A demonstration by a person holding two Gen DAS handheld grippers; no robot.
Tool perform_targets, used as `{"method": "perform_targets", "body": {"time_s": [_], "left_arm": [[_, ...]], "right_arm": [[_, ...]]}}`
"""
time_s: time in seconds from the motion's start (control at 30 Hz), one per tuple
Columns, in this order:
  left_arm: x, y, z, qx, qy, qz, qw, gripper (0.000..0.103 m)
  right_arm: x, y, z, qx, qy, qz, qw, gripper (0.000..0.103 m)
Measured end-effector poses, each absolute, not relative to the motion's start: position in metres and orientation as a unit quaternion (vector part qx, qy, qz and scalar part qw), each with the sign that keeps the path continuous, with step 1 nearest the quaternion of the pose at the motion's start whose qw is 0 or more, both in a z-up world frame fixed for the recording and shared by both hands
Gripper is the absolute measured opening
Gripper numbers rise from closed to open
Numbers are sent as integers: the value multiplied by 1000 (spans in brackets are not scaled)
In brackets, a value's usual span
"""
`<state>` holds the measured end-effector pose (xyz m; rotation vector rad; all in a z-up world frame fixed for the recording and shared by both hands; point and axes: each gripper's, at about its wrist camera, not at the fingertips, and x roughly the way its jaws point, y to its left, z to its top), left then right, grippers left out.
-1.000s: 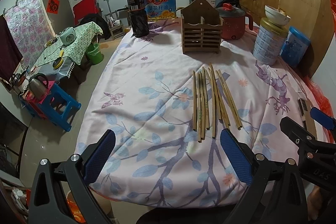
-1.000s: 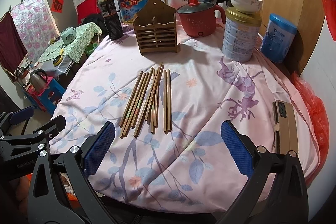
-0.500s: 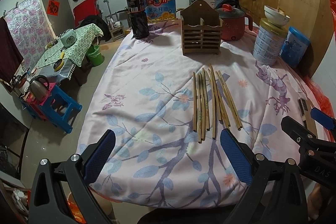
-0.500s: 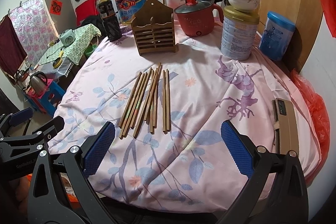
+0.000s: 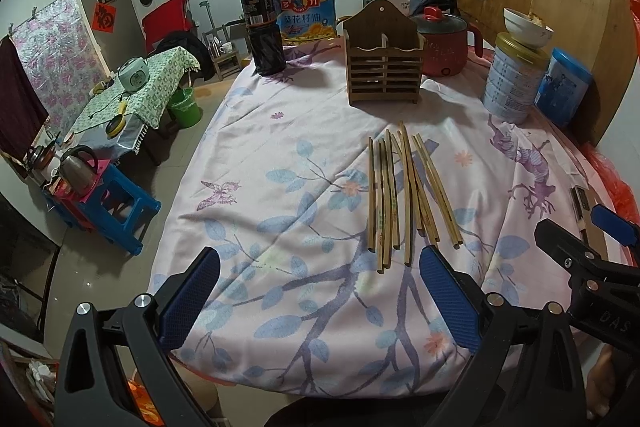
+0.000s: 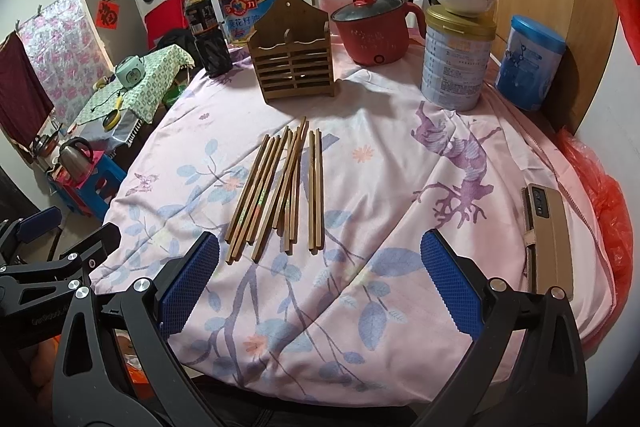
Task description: Organize utensils
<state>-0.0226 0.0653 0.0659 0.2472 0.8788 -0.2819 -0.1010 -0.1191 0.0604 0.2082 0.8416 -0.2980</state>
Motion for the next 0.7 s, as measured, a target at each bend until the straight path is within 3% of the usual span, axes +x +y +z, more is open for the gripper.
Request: {"method": "perform_targets", "body": {"time_s": [0.27, 0.7], "left_arm": [[-19, 65, 63, 115, 433, -132, 884, 98], [8, 105, -6, 38, 555, 2, 831, 98]], "right_arm": [[-97, -122, 57, 103, 411, -135, 896, 97], [-101, -184, 21, 118, 451, -122, 876, 97]]}}
